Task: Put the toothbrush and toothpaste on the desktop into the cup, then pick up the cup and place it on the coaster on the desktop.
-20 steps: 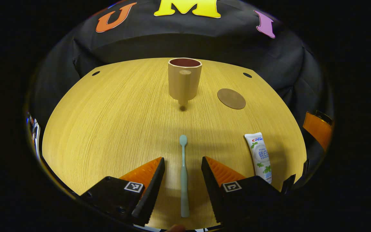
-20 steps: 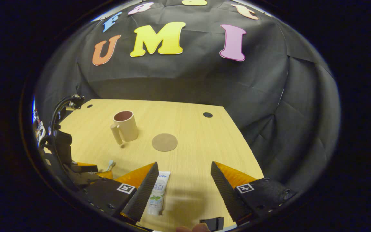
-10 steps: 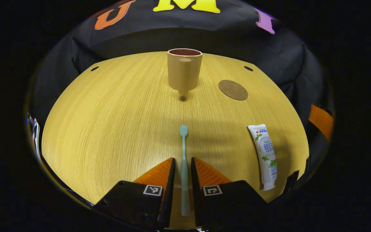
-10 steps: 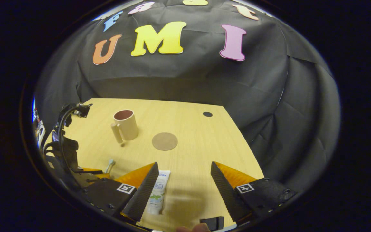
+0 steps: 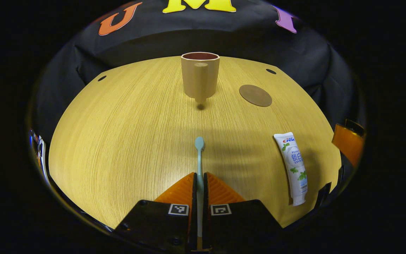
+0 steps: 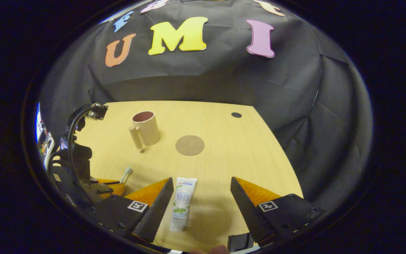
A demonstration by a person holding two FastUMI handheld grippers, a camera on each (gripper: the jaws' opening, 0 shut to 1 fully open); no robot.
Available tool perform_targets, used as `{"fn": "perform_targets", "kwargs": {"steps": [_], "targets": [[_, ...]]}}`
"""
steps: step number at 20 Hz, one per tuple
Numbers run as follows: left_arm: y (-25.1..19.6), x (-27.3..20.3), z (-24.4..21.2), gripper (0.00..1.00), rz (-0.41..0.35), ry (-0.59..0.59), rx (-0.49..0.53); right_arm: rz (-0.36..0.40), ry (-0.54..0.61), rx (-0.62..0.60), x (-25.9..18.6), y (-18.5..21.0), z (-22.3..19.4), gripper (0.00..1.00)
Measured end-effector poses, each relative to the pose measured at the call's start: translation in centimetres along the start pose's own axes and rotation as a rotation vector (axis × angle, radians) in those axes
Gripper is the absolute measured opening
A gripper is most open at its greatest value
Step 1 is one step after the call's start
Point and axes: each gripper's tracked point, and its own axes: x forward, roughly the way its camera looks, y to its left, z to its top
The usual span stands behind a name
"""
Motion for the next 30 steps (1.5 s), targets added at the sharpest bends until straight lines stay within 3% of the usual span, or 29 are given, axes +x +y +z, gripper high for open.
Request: {"fn": "perform_targets", "kwargs": {"steps": [4,5,6,7,12,17,21,26,30], "targets": [[-0.7,-1.5,3.0,0.06,-0.010,-0.014,0.007,0.028,0.058,0.010,0.9,1.0,-1.9,0.98],[1.7,-0.9,-2.3,0.06,-0.010,-0.025,0.004,0.032,0.069,0.008,1.1,1.0,-2.2,0.98],[-1.1,-0.5,2.3,0.05,-0.013,-0.032,0.002,0.035,0.080,0.010,1.4,1.1,-2.5,0.98],[-0.5,-1.6,3.2,0.05,-0.012,-0.044,-0.003,0.042,0.093,0.017,1.7,1.4,-2.9,0.98],[-0.3,-3.7,5.6,0.05,-0.024,-0.112,-0.012,0.063,0.199,0.047,3.7,2.4,-5.4,0.97],[-0.3,-5.8,7.8,0.05,-0.033,-0.191,-0.009,0.071,0.274,0.046,5.4,3.5,-7.1,0.88],[0.0,-7.3,9.8,0.05,-0.040,-0.255,-0.014,0.060,0.321,0.064,6.4,3.8,-7.6,0.77],[-0.1,-8.9,12.3,0.05,-0.052,-0.329,-0.022,0.043,0.360,0.074,6.4,3.3,-7.6,0.46],[0.2,-9.8,13.5,0.05,-0.054,-0.361,-0.031,0.042,0.372,0.084,6.6,3.3,-7.5,0.41]]}}
